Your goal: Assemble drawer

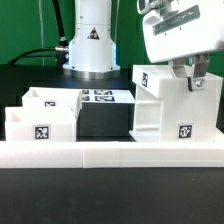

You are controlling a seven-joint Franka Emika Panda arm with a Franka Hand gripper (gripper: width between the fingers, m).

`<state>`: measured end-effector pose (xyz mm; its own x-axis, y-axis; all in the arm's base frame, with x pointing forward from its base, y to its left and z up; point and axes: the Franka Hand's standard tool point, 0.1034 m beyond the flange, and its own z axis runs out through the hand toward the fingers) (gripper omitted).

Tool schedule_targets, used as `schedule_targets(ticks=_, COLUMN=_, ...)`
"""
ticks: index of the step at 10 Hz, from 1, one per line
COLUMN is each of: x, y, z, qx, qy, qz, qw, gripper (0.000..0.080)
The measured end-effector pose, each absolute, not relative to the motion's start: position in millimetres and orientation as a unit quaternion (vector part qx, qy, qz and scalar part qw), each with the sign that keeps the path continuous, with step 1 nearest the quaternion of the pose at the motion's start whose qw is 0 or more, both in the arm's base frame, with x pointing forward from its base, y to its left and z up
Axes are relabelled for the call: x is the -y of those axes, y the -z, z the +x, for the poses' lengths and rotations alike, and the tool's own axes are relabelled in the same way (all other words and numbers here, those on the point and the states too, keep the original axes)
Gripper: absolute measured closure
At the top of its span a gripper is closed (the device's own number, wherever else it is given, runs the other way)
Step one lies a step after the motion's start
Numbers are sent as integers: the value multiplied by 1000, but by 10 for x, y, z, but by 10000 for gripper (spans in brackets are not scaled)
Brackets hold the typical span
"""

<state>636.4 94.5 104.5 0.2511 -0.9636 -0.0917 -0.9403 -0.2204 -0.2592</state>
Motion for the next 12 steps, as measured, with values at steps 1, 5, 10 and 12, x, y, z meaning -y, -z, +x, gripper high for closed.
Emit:
schedule_targets(ticks=1, x=-915, y=-1059, z=6347, qx=-585, qy=43, qz=-800, qw=129, gripper=372)
schedule_targets(ticks=5, x=-791, y=-1351, z=6163, qx=-467, qy=55, qz=-873, qw=127, gripper=155)
schedule_targets(ticks=10, x=-583, y=-1564, z=6052, qx=-384, qy=61, qz=-912, qw=132, gripper=151)
schedule_targets(ticks=12, x=-469, y=-1519, z=6012, qx=-245, qy=76, qz=-961, qw=101, gripper=151)
